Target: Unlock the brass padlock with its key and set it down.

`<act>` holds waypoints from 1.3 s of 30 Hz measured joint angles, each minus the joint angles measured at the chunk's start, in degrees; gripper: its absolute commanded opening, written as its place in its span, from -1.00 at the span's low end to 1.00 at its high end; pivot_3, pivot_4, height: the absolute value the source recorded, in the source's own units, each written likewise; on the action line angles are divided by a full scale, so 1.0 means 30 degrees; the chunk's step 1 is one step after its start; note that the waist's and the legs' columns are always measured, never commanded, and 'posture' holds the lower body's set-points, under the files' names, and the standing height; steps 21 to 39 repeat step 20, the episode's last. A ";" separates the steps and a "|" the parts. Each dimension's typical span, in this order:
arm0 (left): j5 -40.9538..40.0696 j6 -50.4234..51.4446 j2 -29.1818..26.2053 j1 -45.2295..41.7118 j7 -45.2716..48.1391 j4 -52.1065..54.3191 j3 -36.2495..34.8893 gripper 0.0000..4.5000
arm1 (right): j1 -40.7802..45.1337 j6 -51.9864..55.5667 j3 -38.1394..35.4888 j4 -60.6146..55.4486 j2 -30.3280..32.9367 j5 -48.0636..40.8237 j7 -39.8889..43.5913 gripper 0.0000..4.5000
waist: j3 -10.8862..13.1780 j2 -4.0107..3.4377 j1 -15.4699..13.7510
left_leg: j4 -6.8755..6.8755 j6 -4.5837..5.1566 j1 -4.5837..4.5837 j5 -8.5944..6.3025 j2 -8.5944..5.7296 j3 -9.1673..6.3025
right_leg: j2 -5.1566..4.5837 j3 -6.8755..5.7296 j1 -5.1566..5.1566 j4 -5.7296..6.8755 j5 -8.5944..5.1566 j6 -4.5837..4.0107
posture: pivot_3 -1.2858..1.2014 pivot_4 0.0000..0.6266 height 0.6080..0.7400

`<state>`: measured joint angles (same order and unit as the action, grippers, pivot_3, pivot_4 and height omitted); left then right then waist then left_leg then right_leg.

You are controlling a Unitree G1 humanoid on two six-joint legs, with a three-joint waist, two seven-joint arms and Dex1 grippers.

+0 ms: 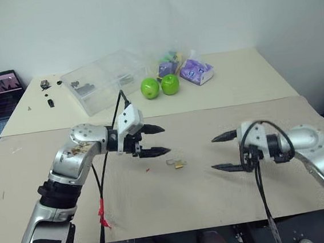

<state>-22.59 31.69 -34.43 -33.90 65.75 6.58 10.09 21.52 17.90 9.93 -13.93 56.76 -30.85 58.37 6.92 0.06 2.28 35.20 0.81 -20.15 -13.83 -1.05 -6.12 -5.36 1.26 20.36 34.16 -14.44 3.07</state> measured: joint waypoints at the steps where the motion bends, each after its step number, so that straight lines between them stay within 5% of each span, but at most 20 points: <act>1: -0.0019 0.0073 0.0000 0.0116 -0.0060 0.0120 -0.0002 0.96 | 0.0206 0.0704 -0.0271 -0.0434 -0.0050 -0.0440 -0.0189 1.00 | 0.0001 0.0002 -0.0022 | 0.0000 0.0000 -0.0003 0.0000 0.0000 -0.0001 | -0.0001 -0.0001 0.0000 -0.0003 0.0000 0.0000 | 0.03 -0.52 1.00; 7: 0.0006 0.0334 -0.0300 0.0973 -0.1371 0.0939 -0.0867 0.96 | -0.0087 0.5863 -0.2770 -0.2975 -0.0053 -0.3743 -0.1531 1.00 | 0.0006 0.0013 -0.0641 | 0.0000 0.0000 -0.0018 -0.0001 -0.0001 -0.0006 | -0.0008 -0.0029 0.0008 -0.0020 0.0000 0.0001 | 0.03 -0.52 1.00; 39: -0.0405 -0.0046 -0.0818 0.0931 -0.1820 0.1327 -0.2052 0.96 | -0.1426 0.6003 -0.3339 -0.2585 -0.1204 -0.2098 -0.2144 1.00 | 0.0007 0.0014 -0.0496 | -0.0006 -0.0005 -0.0014 0.0003 -0.0001 0.0001 | -0.0003 -0.0023 0.0015 -0.0015 -0.0001 0.0003 | 0.03 -0.52 1.00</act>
